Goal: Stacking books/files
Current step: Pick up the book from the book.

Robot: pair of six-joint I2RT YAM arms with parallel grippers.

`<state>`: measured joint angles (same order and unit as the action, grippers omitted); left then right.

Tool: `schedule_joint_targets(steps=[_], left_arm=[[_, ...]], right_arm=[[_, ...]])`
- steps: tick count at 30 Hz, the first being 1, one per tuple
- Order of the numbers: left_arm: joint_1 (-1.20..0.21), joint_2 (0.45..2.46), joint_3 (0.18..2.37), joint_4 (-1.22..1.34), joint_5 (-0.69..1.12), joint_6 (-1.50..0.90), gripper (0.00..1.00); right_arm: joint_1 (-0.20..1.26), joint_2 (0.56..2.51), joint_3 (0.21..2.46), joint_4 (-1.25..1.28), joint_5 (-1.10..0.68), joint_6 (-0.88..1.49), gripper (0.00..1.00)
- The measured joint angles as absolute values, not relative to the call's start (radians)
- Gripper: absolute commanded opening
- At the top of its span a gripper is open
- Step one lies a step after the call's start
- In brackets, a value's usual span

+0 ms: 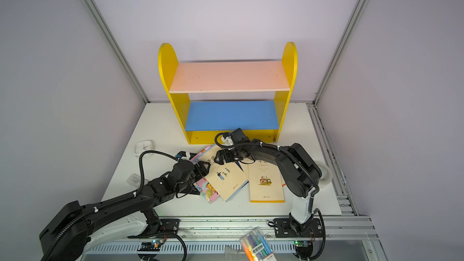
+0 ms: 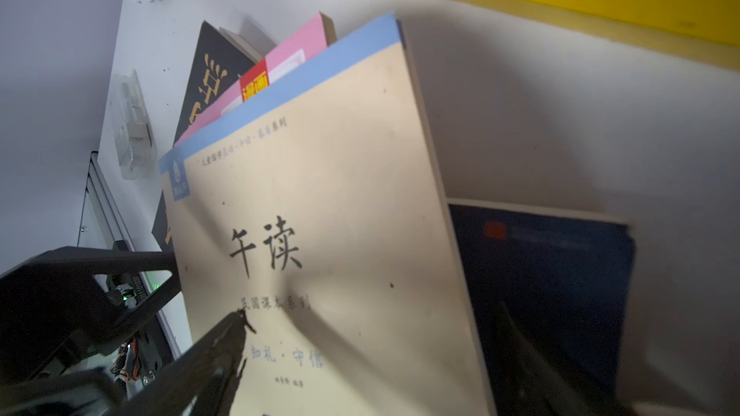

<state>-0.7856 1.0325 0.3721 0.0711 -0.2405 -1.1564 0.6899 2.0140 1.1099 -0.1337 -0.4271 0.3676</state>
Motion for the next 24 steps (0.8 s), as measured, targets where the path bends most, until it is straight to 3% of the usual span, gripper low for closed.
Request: schedule_joint_targets(steps=[5, 15, 24], left_arm=[[-0.785, 1.031, 0.364, 0.121, -0.278, -1.136, 0.70], [-0.786, 1.050, 0.348, 0.238, -0.311, -1.090, 0.44], [-0.786, 1.065, 0.367, 0.241, -0.332, -1.071, 0.10]], right_arm=[[0.695, 2.021, 1.113, -0.120, -0.428, 0.370, 0.98], [0.702, 2.038, 1.126, -0.094, -0.434, 0.371, 0.98], [0.703, 2.037, 1.127, -0.090, -0.434, 0.371, 0.98]])
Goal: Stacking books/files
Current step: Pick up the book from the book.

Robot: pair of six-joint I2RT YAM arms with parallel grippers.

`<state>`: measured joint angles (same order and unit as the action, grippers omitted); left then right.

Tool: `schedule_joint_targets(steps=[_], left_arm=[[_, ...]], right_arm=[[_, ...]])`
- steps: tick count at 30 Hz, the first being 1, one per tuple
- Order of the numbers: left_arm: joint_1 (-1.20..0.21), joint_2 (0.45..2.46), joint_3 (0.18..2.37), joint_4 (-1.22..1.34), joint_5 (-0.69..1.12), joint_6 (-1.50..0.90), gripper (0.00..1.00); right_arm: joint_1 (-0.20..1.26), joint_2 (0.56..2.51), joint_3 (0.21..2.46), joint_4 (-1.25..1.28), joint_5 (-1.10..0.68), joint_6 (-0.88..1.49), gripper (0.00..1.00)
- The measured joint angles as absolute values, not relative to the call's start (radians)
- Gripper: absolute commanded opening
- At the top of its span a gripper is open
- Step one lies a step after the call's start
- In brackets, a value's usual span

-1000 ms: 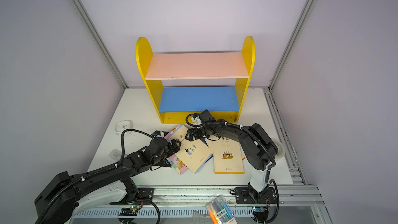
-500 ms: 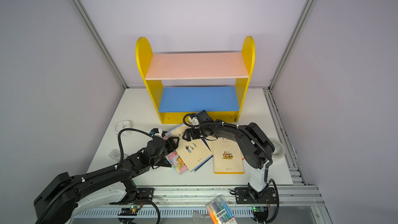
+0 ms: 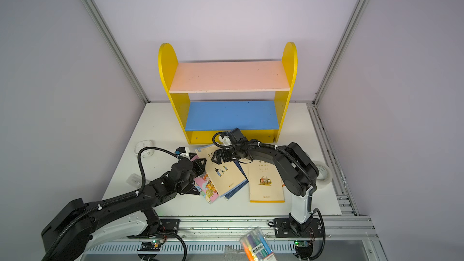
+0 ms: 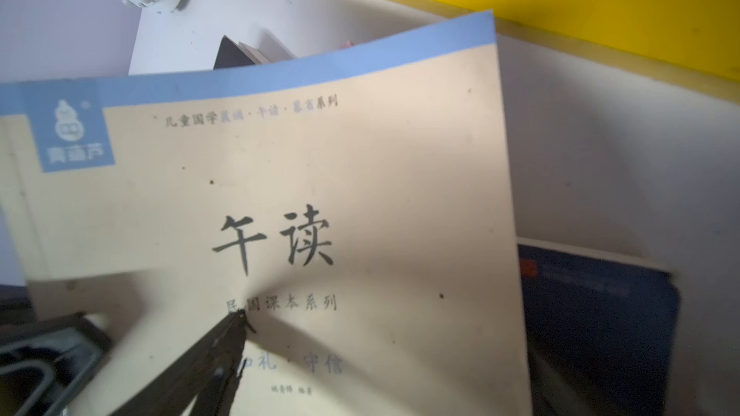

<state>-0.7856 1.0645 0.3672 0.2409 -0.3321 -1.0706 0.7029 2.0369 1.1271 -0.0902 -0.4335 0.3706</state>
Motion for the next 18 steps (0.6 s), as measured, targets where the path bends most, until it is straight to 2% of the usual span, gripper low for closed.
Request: schedule_joint_targets(steps=[5, 18], left_arm=[[-0.786, 1.058, 0.376, 0.218, -0.342, -1.071, 0.00], [-0.786, 0.886, 0.366, 0.172, -0.373, -0.952, 0.00]], right_arm=[[0.704, 2.014, 1.119, -0.097, -0.422, 0.378, 0.98], [0.705, 1.868, 1.093, -0.120, -0.289, 0.340, 0.98]])
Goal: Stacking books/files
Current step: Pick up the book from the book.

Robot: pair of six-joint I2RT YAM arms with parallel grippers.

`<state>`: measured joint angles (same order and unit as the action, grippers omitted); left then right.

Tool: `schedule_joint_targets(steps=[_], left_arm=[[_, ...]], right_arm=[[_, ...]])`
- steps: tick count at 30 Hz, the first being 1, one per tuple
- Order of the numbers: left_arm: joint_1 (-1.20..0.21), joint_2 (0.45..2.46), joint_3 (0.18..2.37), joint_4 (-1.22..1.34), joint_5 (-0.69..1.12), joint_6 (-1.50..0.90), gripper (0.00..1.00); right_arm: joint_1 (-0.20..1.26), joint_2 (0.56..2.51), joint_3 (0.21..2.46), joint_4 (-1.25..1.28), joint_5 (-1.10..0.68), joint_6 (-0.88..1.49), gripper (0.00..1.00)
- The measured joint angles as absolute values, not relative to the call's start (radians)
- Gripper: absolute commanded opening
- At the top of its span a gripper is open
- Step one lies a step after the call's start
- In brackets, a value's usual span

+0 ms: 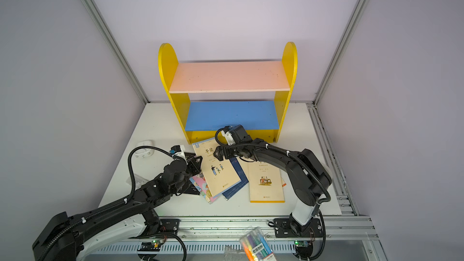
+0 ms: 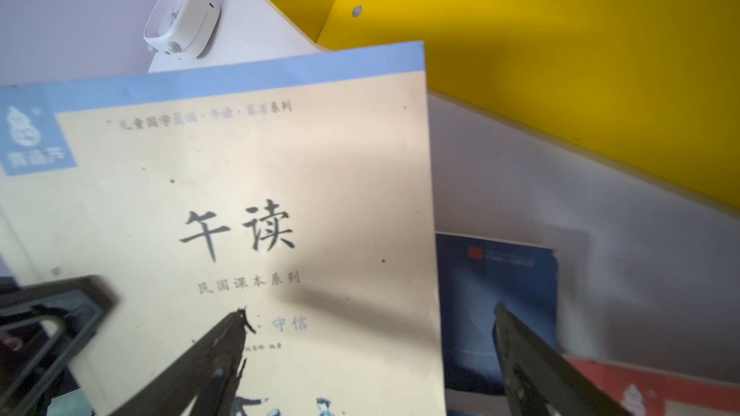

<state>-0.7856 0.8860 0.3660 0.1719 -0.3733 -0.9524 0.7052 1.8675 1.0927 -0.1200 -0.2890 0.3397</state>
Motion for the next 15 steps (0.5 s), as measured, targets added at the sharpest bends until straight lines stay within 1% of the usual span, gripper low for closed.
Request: schedule_joint_targets(steps=[7, 15], left_arm=[[-0.785, 0.765, 0.377, 0.149, -0.405, -0.821, 0.00], [-0.785, 0.723, 0.451, 0.127, -0.412, -0.660, 0.00]], right_arm=[[0.705, 1.750, 1.032, -0.104, -0.173, 0.294, 0.98], [0.705, 1.672, 0.967, -0.050, -0.102, 0.273, 0.98]])
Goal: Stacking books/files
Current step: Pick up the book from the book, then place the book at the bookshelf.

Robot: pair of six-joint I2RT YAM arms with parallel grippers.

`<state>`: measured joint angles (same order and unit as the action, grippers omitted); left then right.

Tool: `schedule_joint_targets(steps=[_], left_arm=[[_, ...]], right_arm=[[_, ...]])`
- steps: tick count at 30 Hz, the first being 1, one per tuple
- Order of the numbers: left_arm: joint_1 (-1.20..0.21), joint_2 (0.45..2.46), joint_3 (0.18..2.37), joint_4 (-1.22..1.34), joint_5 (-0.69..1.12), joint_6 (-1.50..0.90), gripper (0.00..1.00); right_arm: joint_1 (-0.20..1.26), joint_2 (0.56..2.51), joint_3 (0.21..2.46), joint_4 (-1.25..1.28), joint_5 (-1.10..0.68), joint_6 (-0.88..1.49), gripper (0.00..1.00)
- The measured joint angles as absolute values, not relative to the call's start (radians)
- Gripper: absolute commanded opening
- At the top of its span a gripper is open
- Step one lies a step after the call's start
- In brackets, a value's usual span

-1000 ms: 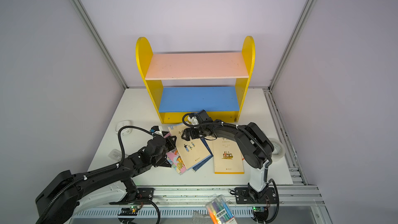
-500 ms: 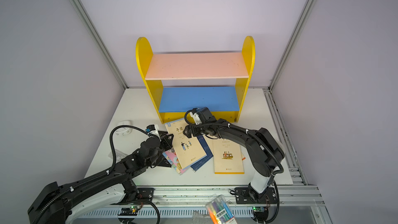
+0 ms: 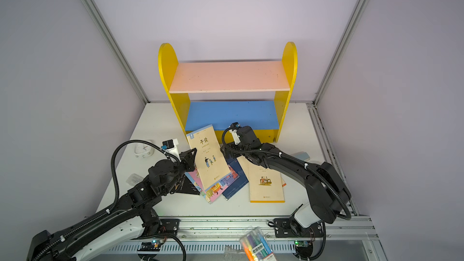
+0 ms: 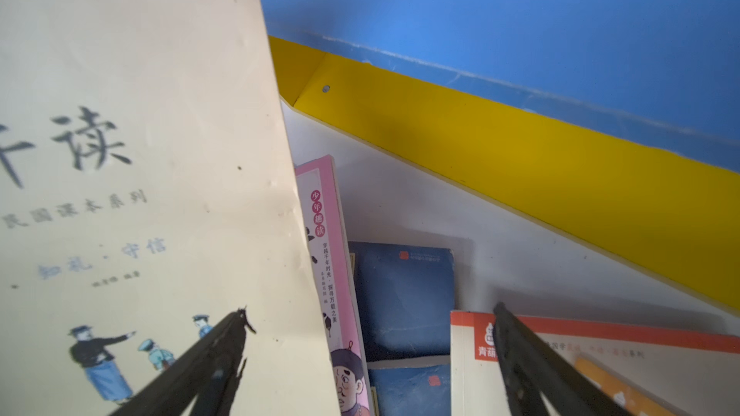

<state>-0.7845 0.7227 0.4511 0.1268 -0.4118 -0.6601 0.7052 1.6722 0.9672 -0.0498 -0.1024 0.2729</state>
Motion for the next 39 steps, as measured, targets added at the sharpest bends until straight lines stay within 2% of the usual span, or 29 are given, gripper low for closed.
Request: schedule_joint_targets(steps=[17, 27, 31, 39], left_arm=[[-0.785, 0.704, 0.645, 0.101, -0.354, -0.404, 0.00], [-0.785, 0.738, 0.778, 0.109, -0.205, -0.361, 0.00], [-0.785, 0.774, 0.889, 0.098, -0.149, -0.345, 0.00], [-0.781, 0.949, 1.131, 0.114, -0.112, -0.336, 0.00]], right_arm=[[0.706, 1.623, 0.935, -0.027, 0.007, 0.266, 0.98], [0.662, 1.588, 0.889, -0.042, 0.105, 0.253, 0.98], [0.605, 1.540, 0.832, -0.041, 0.115, 0.255, 0.98], [0.587, 1.464, 0.793, -0.037, 0.153, 0.242, 0.98]])
